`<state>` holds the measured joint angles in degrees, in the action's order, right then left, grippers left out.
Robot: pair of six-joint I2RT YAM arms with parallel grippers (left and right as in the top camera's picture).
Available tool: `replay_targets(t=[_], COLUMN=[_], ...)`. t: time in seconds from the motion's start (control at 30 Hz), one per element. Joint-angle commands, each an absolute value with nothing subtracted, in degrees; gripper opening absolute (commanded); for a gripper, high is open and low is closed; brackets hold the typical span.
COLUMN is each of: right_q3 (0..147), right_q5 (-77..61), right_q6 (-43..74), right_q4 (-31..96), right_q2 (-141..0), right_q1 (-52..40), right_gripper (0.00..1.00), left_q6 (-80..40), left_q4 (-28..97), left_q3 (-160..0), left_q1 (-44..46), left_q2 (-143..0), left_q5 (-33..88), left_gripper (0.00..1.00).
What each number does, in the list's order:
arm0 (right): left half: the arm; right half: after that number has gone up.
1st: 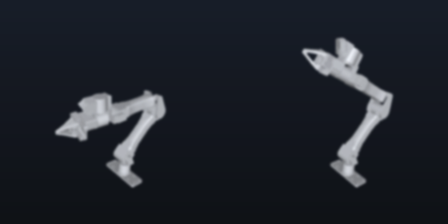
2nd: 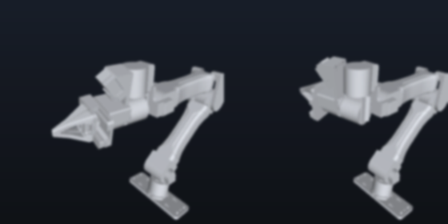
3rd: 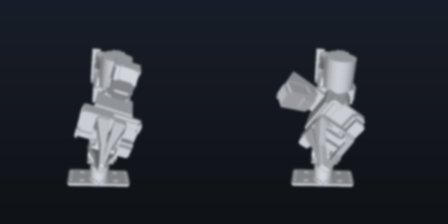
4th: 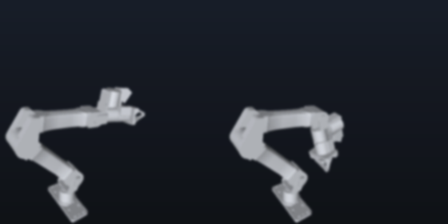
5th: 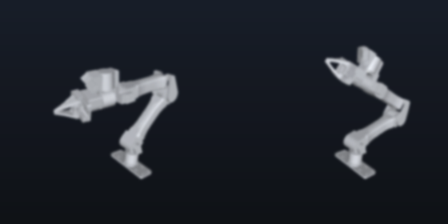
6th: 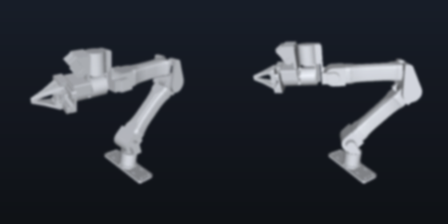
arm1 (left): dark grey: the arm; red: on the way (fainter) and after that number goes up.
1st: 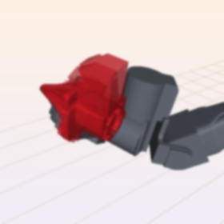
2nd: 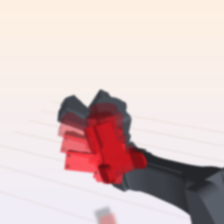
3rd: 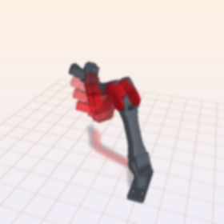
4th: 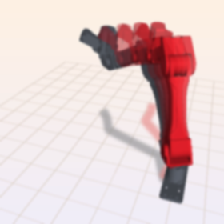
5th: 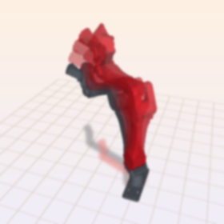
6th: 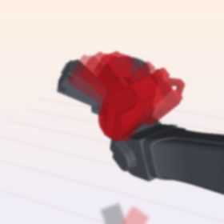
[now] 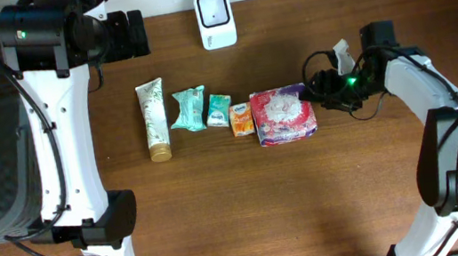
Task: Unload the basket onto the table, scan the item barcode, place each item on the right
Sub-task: 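Hold the tissue box in front of the scanner with the right gripper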
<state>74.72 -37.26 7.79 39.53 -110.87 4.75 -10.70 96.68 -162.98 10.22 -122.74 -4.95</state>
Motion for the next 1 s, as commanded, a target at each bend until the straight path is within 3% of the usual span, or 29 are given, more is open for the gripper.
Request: replay_targets(t=[0.0,0.17,0.27,0.57,0.83,0.97], right_q3=[69.97,64.86,64.79,88.42,89.49,95.55], right_q5=[-32.64,-32.93,-32.95,-35.05,-27.92,-25.58], right_q6=[7.84,8.05,11.73,13.72,30.15,37.28], right_q4=[35.94,28.62,25.28,27.75,-2.76,-11.62], right_q2=[-111.07,-111.09,-111.07,-110.63,-115.57,-123.61], right_q1=[2.48,-0.86,-2.57,-1.32,-8.1,-12.19], right_gripper=[0.7,0.67,0.04,0.04,0.04,0.04], left_q6=[-10.41,-10.41,-10.41,-10.41,-10.44,-10.41], left_q4=[96.73,96.71,96.73,96.73,96.73,96.73], left_q3=[-162.95,-162.95,-162.95,-162.95,-162.95,-162.95], left_q1=[9.96,9.96,9.96,9.96,9.96,9.96], left_q2=[-122.5,-122.52,-122.5,-122.5,-122.5,-122.5], left_q5=[-4.99,-4.99,-4.99,-4.99,-4.99,-4.97], left_gripper=[0.99,0.99,0.99,0.99,0.99,0.99])
